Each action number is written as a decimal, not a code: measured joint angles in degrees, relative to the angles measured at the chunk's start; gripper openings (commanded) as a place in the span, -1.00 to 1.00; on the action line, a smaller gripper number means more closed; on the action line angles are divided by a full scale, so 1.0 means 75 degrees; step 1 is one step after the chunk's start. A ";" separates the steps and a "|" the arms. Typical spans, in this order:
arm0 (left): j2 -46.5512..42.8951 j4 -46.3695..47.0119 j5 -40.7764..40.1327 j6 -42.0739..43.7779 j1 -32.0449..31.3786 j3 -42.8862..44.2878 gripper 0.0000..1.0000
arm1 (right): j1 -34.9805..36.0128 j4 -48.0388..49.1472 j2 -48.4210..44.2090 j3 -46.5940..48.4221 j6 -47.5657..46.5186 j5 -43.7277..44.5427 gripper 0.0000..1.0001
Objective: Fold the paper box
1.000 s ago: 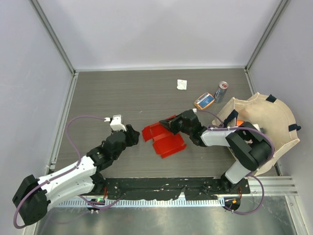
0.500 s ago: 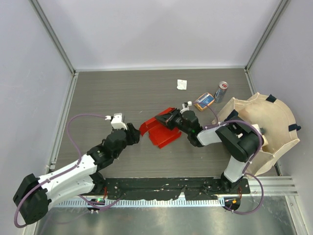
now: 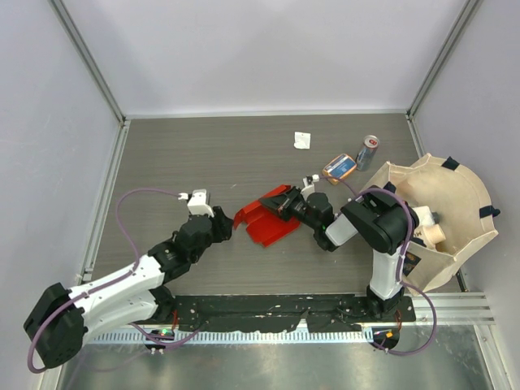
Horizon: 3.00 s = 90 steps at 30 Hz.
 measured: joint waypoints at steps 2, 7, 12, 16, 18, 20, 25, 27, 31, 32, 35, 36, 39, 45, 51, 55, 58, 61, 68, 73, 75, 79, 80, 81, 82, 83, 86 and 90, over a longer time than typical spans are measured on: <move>0.0015 0.0029 0.0000 0.0000 0.0000 -0.0064 0.00 | -0.0067 0.0055 0.0064 0.0000 -0.0017 -0.0119 -0.95; 0.0134 0.0070 -0.0114 0.0020 0.0003 -0.0099 -0.20 | -0.0224 -0.0055 0.0090 0.0023 -0.0160 -0.0385 -0.95; 0.0688 0.0154 -0.0679 0.0093 0.0006 -0.0099 -0.28 | -0.0300 -0.0321 0.0090 0.0195 -0.0224 -0.0560 -0.95; 0.1679 0.0533 -0.0729 0.0530 0.0015 -0.0017 -0.33 | -0.0303 -0.0443 0.0090 0.0274 -0.0219 -0.0629 -0.97; 0.2276 0.0764 -0.0580 0.0787 0.0015 0.0128 -0.34 | -0.0309 -0.0478 0.0090 0.0297 -0.0216 -0.0635 -0.99; 0.2728 0.1061 -0.0423 0.0970 0.0015 0.0251 -0.35 | -0.0321 -0.0478 0.0090 0.0297 -0.0210 -0.0641 -0.99; 0.3413 0.1990 0.0195 0.1265 0.0015 0.0326 -0.41 | -0.0321 -0.0458 0.0090 0.0283 -0.0146 -0.0635 -0.99; 0.3576 0.2291 0.0434 0.1343 0.0006 0.0373 -0.41 | -0.0321 -0.0402 0.0090 0.0251 -0.0102 -0.0629 -0.99; 0.3821 0.2687 0.0819 0.1437 0.0000 0.0551 -0.42 | -0.0335 -0.0262 0.0131 0.0187 -0.0009 -0.0597 -0.99; 0.3867 0.2774 0.0892 0.1445 -0.0006 0.0586 -0.42 | -0.0353 -0.0236 0.0149 0.0175 0.0017 -0.0592 -0.99; 0.3899 0.2920 0.1023 0.1451 -0.0017 0.0609 -0.38 | -0.0353 -0.0134 0.0181 0.0143 0.0076 -0.0562 -0.99; 0.3899 0.2955 0.1070 0.1451 -0.0015 0.0609 -0.37 | -0.0353 -0.0114 0.0192 0.0137 0.0090 -0.0533 -0.99; 0.3888 0.2975 0.1145 0.1443 -0.0017 0.0609 -0.23 | -0.0358 -0.0076 0.0198 0.0119 0.0149 -0.0513 -0.99; 0.3806 0.2981 0.1180 0.1419 -0.0017 0.0574 -0.06 | -0.0376 0.0000 0.0242 0.0102 0.0230 -0.0484 -0.99; 0.3838 0.3331 0.1145 0.1411 -0.0047 0.0463 -0.08 | -0.0373 0.0119 0.0239 -0.0006 0.0286 -0.0367 -0.99; 0.4115 0.3771 0.0874 0.1440 -0.0184 0.0458 -0.09 | -0.0338 0.0067 0.0102 -0.0143 0.0344 -0.0082 -0.98; 0.4424 0.4156 0.0551 0.1498 -0.0370 0.0458 -0.12 | -0.0259 -0.0204 -0.0172 -0.0259 0.0417 0.0154 -0.99; 0.4704 0.4450 0.0079 0.1585 -0.0627 0.0458 -0.21 | -0.0102 -0.0667 -0.0493 -0.0291 0.0475 0.0472 -0.98; 0.5281 0.4814 -0.1614 0.1614 -0.1262 0.0589 -0.44 | 0.0402 -0.1078 -0.1003 -0.0615 0.0985 0.1177 -0.98; 0.5718 0.4803 -0.2471 0.1606 -0.1384 0.0930 -0.97 | 0.0548 -0.1160 -0.1008 -0.0653 0.1498 0.1594 -0.99; 0.5837 0.4637 -0.2798 0.1530 -0.1405 0.1090 -1.00 | 0.0592 -0.1180 -0.1011 -0.0656 0.1661 0.1661 -0.99; 0.6158 0.3217 -0.3745 0.0618 -0.1478 0.1982 -1.00 | 0.0833 -0.1204 -0.1090 -0.0723 0.1973 0.2116 -0.99; 0.6245 0.2754 -0.3940 0.0353 -0.1507 0.2250 -1.00 | 0.0903 -0.1207 -0.1142 -0.0769 0.2049 0.2250 -0.98; 0.6362 0.2238 -0.4144 0.0015 -0.1530 0.2559 -1.00 | 0.0979 -0.1209 -0.1180 -0.0813 0.2119 0.2393 -0.99; 0.6475 0.1859 -0.4293 -0.0265 -0.1550 0.2780 -1.00 | 0.1040 -0.1207 -0.1207 -0.0845 0.2186 0.2524 -0.99; 0.6650 0.1346 -0.4494 -0.0641 -0.1580 0.3095 -1.00 | 0.1122 -0.1224 -0.1230 -0.0877 0.2244 0.2667 -0.99; 0.6953 0.0347 -0.4902 -0.1440 -0.1644 0.3666 -1.00 | 0.1311 -0.1218 -0.1230 -0.0895 0.2419 0.3089 -0.99; 0.7082 -0.0373 -0.5036 -0.2022 -0.1664 0.4001 -1.00 | 0.1390 -0.1218 -0.1230 -0.0895 0.2521 0.3279 -0.99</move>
